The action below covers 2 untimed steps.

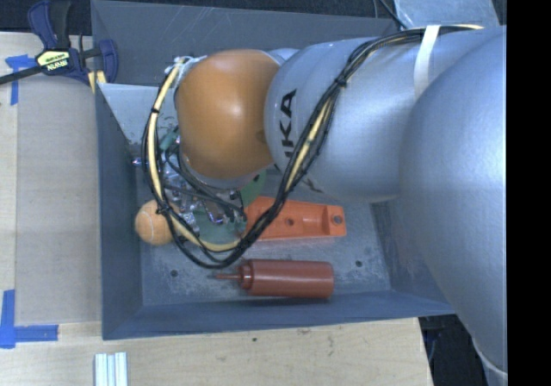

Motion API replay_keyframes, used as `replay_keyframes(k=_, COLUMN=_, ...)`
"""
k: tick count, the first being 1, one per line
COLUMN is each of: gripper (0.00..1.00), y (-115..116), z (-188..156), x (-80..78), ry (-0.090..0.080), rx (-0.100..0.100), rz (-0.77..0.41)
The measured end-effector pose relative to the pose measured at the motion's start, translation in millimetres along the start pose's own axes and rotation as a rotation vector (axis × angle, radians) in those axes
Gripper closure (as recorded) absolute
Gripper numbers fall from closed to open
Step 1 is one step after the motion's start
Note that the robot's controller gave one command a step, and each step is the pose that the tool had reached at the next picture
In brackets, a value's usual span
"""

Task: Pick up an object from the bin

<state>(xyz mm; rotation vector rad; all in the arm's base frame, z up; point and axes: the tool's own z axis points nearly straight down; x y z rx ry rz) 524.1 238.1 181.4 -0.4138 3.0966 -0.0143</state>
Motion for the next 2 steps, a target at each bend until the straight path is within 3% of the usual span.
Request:
replay_keyframes(k=1, gripper=1.00, y=0, z=-49, x=-4.2, ry=-0.008, rx=-0.001, rz=0.000)
replay_keyframes(k=2, gripper=1.00, y=2, z=-5, x=-10.6, ry=0.000, rx=0.000, rz=-0.012)
